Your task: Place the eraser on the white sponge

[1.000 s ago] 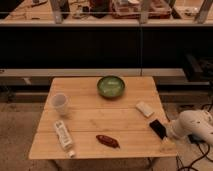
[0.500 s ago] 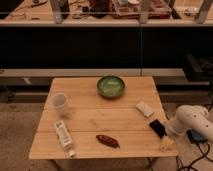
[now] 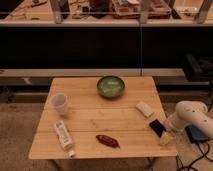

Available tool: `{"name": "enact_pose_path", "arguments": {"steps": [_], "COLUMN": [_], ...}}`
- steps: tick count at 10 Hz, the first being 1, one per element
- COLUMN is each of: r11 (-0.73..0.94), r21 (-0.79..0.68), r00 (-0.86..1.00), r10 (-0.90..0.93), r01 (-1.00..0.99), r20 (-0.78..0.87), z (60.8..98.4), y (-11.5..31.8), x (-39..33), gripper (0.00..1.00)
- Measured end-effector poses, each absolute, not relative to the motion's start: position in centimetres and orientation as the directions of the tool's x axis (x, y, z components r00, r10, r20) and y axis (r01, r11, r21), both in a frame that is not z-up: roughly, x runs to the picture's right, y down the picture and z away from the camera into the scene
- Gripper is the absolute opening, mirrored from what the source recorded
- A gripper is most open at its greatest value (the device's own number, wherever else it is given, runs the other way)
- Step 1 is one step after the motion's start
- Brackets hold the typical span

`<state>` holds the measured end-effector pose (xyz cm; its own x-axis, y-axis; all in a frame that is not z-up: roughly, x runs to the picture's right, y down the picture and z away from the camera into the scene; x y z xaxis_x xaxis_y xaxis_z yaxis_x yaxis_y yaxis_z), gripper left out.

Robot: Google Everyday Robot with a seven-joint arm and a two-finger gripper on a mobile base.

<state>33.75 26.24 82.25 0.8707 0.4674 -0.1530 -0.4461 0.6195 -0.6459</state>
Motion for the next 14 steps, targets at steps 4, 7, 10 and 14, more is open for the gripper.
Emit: {"name": "enact_pose_path", "arguments": {"steps": [4, 7, 10, 14], "r11": [0.638, 0.650, 0.657, 0.661], "r21": [-0.634, -0.619, -0.589, -0.550], "r00": [0.873, 0.867, 0.839, 0.821], "r10": [0.470, 0.487, 0.539, 0.564], "r01": [-0.437, -0.441, -0.470, -0.510], "r20": [-0.129, -0.106, -0.069, -0.083], "z": [81.6, 80.6, 79.8, 80.4], "y": [25.5, 24.2, 21.2, 17.5], "x": [33.2, 33.1, 33.4, 33.9], "gripper": [0.18, 0.18, 0.18, 0.18]}}
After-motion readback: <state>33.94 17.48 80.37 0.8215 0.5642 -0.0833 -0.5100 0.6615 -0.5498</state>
